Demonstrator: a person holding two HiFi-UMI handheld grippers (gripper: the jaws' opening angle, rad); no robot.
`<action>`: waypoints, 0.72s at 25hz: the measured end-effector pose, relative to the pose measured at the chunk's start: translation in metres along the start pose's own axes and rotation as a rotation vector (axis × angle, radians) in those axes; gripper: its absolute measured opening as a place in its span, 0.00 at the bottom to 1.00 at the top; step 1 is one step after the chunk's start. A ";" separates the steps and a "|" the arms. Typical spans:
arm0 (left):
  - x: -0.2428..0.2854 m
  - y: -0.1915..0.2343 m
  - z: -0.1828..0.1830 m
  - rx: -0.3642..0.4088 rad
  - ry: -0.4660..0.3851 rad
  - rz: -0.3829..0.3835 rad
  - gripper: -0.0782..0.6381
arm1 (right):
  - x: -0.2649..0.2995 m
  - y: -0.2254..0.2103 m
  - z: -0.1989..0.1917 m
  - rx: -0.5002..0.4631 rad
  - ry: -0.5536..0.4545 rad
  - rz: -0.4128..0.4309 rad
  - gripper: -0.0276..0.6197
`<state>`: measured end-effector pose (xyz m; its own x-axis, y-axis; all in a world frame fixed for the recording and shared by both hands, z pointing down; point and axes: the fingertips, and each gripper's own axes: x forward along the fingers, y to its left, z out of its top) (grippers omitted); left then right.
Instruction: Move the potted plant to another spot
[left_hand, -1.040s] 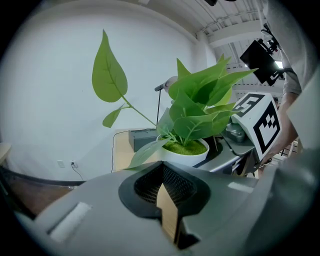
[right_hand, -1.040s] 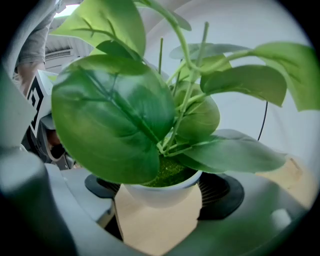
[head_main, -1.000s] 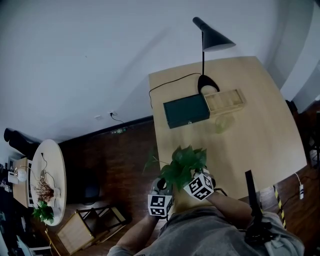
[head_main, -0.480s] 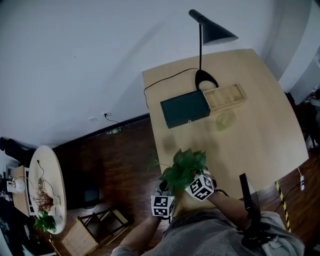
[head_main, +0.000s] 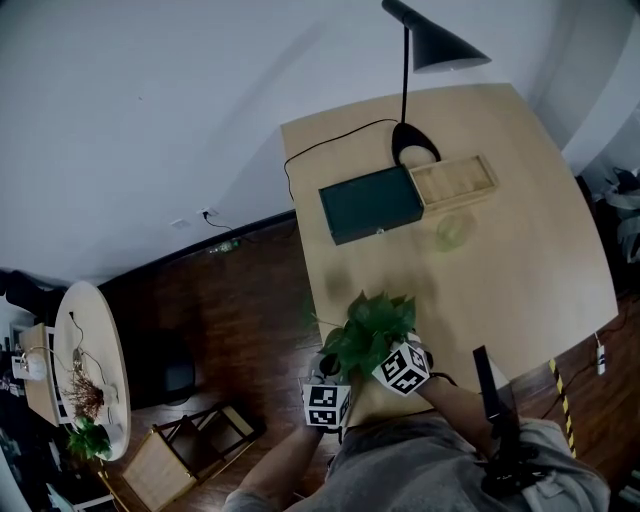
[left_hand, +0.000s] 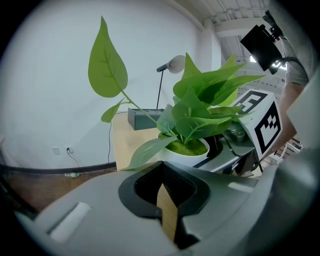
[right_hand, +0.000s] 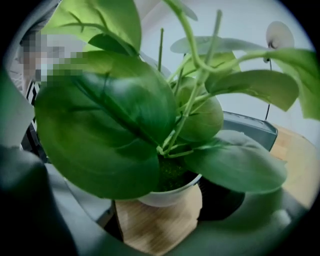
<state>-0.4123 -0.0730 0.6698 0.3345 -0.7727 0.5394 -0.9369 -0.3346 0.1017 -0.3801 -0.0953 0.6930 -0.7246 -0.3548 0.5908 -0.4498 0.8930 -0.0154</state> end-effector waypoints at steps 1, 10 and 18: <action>0.000 0.001 0.000 -0.001 0.003 0.003 0.11 | 0.000 0.000 0.000 -0.001 0.000 0.002 0.78; 0.002 0.009 0.006 0.001 -0.001 0.046 0.11 | 0.001 0.000 0.000 -0.022 -0.007 0.032 0.79; -0.010 0.018 0.001 -0.011 0.008 0.082 0.17 | -0.008 -0.003 -0.010 -0.012 0.018 0.043 0.83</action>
<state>-0.4327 -0.0716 0.6656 0.2557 -0.7930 0.5530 -0.9621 -0.2645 0.0656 -0.3677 -0.0925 0.6961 -0.7338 -0.3110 0.6040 -0.4118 0.9107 -0.0314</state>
